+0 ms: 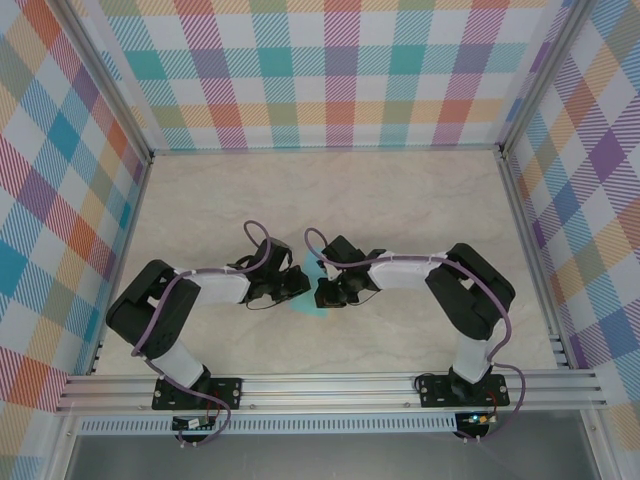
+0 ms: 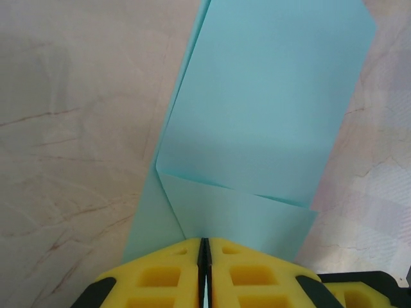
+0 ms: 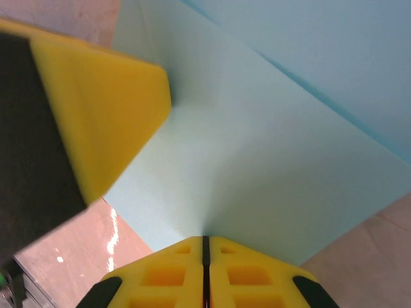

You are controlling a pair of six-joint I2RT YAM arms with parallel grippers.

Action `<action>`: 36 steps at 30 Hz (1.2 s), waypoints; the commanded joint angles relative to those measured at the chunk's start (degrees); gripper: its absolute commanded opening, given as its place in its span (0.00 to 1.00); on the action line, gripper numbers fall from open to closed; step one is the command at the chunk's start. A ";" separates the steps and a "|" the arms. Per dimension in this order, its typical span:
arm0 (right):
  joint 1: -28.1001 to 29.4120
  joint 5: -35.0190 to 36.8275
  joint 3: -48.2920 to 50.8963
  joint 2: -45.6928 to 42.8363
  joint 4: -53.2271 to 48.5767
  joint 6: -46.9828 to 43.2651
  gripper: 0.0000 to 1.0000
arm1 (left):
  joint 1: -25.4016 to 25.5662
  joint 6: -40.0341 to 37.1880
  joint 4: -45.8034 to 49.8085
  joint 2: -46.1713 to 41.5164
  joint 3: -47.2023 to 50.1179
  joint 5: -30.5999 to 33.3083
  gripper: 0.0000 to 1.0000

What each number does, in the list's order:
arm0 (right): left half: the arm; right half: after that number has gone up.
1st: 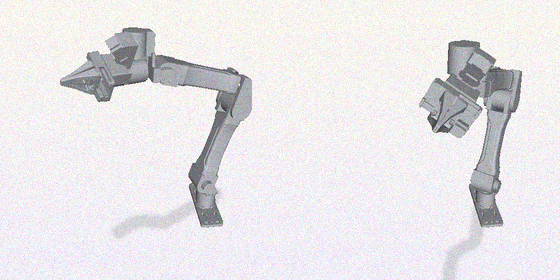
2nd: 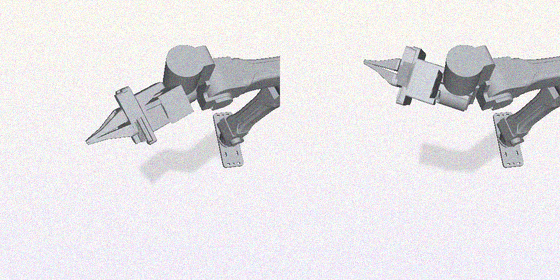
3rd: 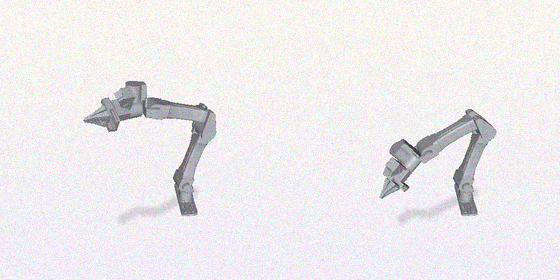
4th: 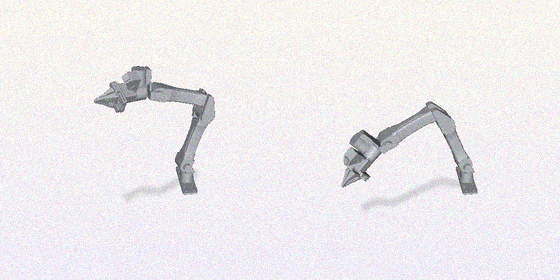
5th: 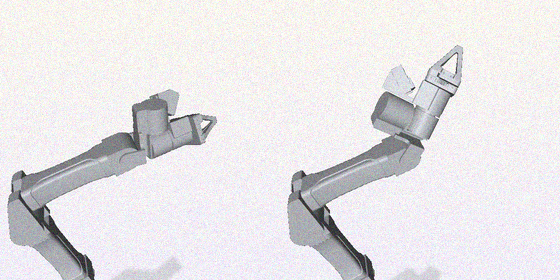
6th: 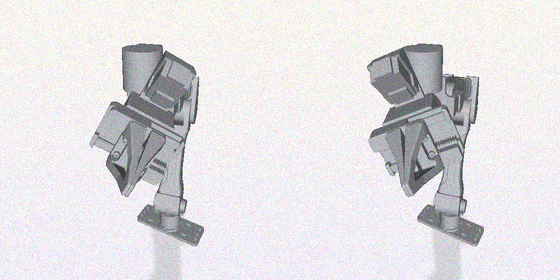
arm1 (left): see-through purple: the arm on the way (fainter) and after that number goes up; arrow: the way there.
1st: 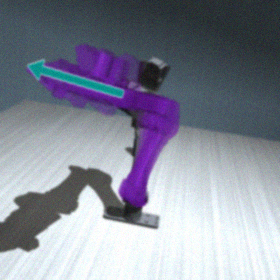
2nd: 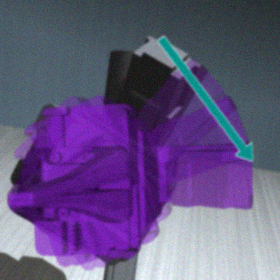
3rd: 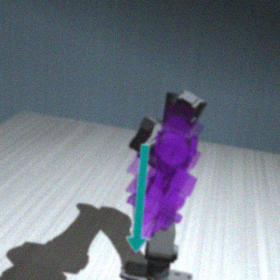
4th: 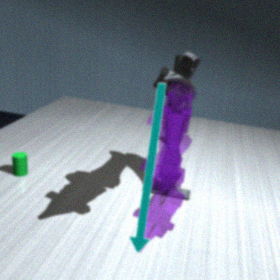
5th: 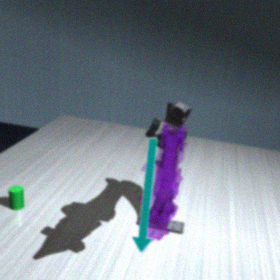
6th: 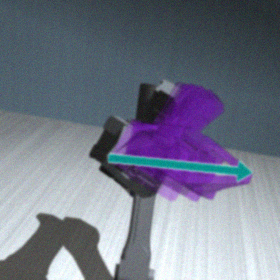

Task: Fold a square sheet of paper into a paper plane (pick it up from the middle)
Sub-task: Fold the triangle a second time at the center of the table.

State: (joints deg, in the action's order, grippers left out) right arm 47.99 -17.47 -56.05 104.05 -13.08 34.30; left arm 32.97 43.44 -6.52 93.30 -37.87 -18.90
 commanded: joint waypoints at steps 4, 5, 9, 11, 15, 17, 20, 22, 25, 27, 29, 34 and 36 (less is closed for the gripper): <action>-0.17 -1.26 -0.08 -1.26 -3.71 -4.22 0.09 | -1.48 -2.11 -1.03 1.07 0.51 0.41 0.11; -0.13 -1.18 -0.31 -1.14 -3.76 -4.13 0.09 | -1.57 -2.22 -0.81 0.86 0.51 0.60 0.11; -0.17 -0.55 -1.80 -0.34 -4.31 -3.51 0.09 | -2.16 -2.91 0.08 -0.04 0.51 0.66 0.11; -0.17 0.12 -2.26 -0.12 -4.73 -3.15 0.09 | -2.55 -3.05 0.40 -0.48 0.70 0.87 0.11; -0.17 1.04 -2.31 0.69 -5.59 -2.90 0.09 | -3.91 -3.46 0.92 -0.69 0.52 0.91 0.11; -0.17 1.21 -2.05 1.19 -5.94 -2.86 0.09 | -4.14 -3.61 0.73 -0.59 0.15 0.34 0.11; -0.17 1.48 -1.69 1.25 -6.24 -2.93 0.09 | -4.22 -3.85 0.56 -0.14 -0.51 -0.61 0.11; -0.17 1.61 -1.82 0.90 -6.42 -2.88 0.09 | -4.23 -3.81 0.06 -0.28 -0.53 -1.13 0.11; -0.17 0.98 -2.38 -0.92 -6.21 -2.43 0.09 | -4.23 -3.87 0.24 -0.39 -0.94 -2.36 0.11; -0.22 0.86 -2.31 -3.19 -5.55 -1.98 0.09 | -4.23 -3.73 0.45 -0.57 -0.92 -2.80 0.11; -0.17 0.84 -2.31 -5.59 -4.74 -1.36 0.09 | -4.23 -3.71 0.46 -0.95 -0.67 -3.46 0.11; -0.03 -0.31 -2.12 -7.66 -1.58 1.74 0.10 | -4.23 -3.33 0.83 -3.62 -0.40 -4.59 0.11; 0.09 -0.33 -2.70 -6.78 -0.79 3.27 0.09 | -4.23 -3.29 1.31 -4.85 -0.52 -4.16 0.11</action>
State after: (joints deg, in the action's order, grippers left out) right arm 47.97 -17.02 -57.63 97.17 -15.75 34.76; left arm 29.43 40.84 -5.98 91.74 -38.00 -22.04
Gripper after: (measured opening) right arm 0.095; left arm 0.107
